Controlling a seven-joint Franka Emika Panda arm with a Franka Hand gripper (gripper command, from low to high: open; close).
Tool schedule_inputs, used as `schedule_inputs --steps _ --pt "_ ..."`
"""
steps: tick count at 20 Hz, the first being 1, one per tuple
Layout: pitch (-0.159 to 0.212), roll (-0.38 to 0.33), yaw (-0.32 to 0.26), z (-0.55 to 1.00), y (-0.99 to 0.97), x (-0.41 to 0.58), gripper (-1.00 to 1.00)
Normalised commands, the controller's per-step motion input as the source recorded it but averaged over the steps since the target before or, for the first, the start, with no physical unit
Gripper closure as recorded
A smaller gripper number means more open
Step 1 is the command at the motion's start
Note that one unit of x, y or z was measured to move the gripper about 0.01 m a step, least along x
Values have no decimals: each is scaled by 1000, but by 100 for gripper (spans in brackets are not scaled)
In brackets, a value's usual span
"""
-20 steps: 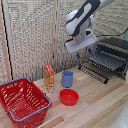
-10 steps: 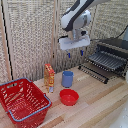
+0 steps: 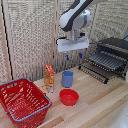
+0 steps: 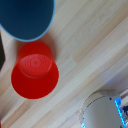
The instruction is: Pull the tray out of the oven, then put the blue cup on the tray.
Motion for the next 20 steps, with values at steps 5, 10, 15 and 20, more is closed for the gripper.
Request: schedule_inputs --steps 5,10,15,20 --pt "0 -27 60 -194 -363 -34 -100" --pt "-8 3 83 -319 -177 5 -100" --pt "-39 15 56 -262 399 107 -100" --pt "-22 6 11 -169 255 84 -100"
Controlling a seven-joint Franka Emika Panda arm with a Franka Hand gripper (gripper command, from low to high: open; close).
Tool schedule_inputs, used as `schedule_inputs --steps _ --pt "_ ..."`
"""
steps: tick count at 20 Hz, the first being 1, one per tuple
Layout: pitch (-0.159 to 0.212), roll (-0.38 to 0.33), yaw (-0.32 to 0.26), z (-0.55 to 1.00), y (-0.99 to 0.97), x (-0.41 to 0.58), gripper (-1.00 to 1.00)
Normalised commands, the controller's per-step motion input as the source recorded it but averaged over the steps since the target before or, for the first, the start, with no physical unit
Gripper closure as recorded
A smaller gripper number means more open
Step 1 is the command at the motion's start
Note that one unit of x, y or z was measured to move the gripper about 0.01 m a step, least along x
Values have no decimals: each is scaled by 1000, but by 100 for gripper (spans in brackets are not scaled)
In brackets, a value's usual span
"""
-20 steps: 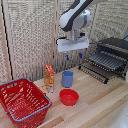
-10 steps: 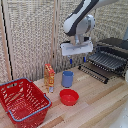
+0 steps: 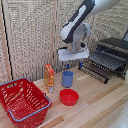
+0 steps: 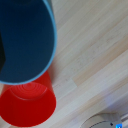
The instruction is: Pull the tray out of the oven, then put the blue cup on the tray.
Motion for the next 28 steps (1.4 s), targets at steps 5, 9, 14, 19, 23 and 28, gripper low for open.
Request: schedule_inputs --steps 5,9,14,19,23,28 --pt "6 -1 106 -302 -124 -210 -100" --pt "22 2 104 -430 -183 -287 -100" --pt "54 59 130 -511 -304 -109 100" --pt "9 0 58 -37 -26 0 100" --pt "0 -1 64 0 4 0 100" --pt "-6 -1 12 29 0 0 100"
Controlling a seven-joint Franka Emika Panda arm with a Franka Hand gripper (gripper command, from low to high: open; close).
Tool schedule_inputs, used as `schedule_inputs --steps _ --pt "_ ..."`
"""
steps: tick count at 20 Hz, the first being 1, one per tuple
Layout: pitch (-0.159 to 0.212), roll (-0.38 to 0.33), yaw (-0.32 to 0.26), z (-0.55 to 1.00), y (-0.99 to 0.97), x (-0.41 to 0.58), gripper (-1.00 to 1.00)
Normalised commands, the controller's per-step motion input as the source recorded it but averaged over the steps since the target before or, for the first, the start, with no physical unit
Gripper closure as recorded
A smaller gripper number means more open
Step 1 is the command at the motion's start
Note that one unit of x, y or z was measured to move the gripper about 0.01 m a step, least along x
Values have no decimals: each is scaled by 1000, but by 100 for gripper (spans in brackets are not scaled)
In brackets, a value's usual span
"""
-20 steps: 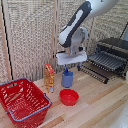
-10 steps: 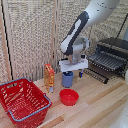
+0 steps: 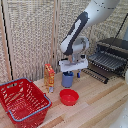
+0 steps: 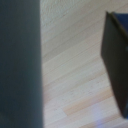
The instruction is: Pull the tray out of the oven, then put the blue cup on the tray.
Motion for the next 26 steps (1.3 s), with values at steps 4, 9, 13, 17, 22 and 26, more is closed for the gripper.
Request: schedule_inputs --steps 4,9,13,17,22,26 --pt "-66 -1 -65 127 -1 5 100" --pt "-145 16 -148 285 -100 116 100" --pt "-117 22 -173 459 -109 229 100" --pt "-39 -2 -192 668 -16 313 100" --pt "14 0 -190 937 -204 302 100" --pt "62 0 -181 970 -441 303 100"
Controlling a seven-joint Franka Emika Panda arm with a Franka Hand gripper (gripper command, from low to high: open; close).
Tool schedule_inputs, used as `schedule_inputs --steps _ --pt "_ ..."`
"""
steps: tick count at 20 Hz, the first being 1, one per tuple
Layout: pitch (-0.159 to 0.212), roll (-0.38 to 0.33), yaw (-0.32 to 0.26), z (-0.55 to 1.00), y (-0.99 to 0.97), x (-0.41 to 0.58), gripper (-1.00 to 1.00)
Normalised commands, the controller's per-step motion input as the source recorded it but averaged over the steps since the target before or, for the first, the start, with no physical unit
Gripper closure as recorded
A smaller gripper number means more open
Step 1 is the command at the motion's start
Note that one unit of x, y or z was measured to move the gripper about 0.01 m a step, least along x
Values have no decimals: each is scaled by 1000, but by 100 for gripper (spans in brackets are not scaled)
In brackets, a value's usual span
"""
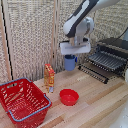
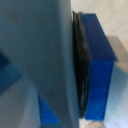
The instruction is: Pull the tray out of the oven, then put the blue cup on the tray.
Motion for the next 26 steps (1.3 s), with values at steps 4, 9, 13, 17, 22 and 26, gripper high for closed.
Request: schedule_inputs --steps 4,9,13,17,22,26 --pt "29 13 -155 727 -641 181 100" --pt "14 4 -193 492 -630 24 100" --pt "0 1 -232 279 -551 0 100" --pt "-17 0 -244 144 -531 0 100" --pt "-68 0 -252 2 -535 0 100" --pt "-80 0 -220 0 -621 0 100"
